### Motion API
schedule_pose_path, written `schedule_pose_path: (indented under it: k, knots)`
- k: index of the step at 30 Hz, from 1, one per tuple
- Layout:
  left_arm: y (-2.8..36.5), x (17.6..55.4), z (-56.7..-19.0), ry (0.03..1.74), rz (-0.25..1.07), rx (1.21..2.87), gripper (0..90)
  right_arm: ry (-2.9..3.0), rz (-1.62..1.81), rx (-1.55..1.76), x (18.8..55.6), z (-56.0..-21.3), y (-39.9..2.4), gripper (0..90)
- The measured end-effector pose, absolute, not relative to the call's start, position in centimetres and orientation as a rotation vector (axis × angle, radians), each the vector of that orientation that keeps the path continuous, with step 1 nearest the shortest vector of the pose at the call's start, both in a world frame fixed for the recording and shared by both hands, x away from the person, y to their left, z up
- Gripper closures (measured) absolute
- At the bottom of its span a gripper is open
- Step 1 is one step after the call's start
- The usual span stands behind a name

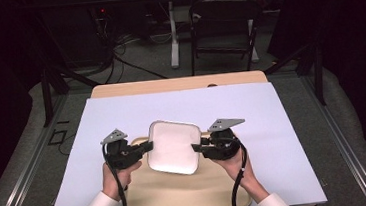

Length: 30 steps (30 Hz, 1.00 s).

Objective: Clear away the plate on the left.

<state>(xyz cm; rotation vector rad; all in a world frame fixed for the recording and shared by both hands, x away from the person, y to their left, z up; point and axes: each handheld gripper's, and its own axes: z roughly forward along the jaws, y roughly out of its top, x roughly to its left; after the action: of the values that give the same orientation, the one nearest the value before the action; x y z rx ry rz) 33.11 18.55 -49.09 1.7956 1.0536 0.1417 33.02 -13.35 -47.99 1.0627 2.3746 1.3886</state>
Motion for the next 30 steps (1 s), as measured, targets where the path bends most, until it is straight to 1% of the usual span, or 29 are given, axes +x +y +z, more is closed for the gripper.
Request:
schedule_pose_path:
  k: [10,30]
  knots:
    - [18.5,32.4,-49.1,1.055,0.122,1.798,85.6,2.379,1.395,1.047,32.2,-47.4,-13.5,68.4]
    - [18.2,30.7,-50.0,1.078,0.044,1.811,85.4,2.431,1.381,1.052,30.7,-47.6,-14.1,70.1]
